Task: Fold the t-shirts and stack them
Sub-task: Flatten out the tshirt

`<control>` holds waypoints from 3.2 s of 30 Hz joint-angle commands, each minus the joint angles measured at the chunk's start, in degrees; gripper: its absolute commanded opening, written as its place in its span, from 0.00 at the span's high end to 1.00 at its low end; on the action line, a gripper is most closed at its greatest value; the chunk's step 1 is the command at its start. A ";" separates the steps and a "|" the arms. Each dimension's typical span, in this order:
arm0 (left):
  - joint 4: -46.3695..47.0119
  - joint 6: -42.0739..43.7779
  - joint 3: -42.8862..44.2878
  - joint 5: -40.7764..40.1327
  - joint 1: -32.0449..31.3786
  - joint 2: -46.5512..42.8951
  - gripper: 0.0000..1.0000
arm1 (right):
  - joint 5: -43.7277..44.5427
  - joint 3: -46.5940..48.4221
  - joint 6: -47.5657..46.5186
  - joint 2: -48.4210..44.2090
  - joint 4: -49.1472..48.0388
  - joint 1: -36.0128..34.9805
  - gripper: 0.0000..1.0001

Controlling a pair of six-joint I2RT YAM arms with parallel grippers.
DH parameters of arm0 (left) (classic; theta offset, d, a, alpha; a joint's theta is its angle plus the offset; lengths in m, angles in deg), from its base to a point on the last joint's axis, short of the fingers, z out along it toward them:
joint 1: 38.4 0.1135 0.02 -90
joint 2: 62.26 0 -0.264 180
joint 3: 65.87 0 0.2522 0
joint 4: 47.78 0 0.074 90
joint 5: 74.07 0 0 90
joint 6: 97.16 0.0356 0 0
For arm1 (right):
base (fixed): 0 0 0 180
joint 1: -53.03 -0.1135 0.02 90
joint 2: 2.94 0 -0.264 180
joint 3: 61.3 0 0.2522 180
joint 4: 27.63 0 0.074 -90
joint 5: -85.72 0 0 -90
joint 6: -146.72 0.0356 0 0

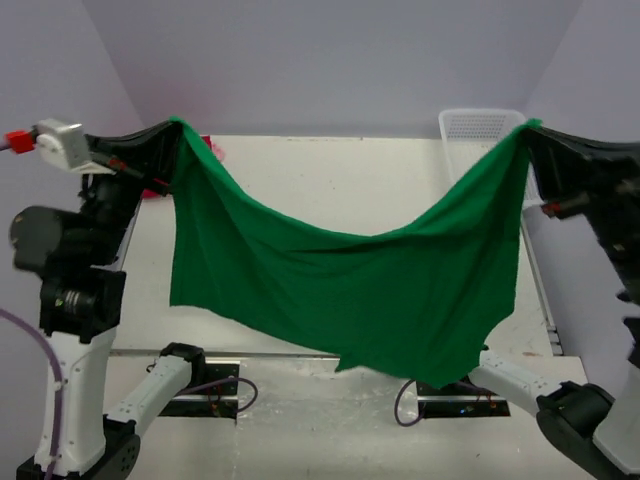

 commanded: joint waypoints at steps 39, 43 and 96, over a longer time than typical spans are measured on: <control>10.31 10.66 -12.13 -21.49 3.56 55.40 1.00 | 11.35 -8.12 -1.68 58.81 -4.07 19.10 1.00; 8.98 10.83 -11.86 -24.57 3.56 53.37 1.00 | 11.26 -7.33 -1.16 58.89 -2.49 19.10 1.00; -8.86 7.41 -1.93 -29.59 1.54 61.19 1.00 | 20.40 -58.12 18.62 28.04 1.47 1.35 1.00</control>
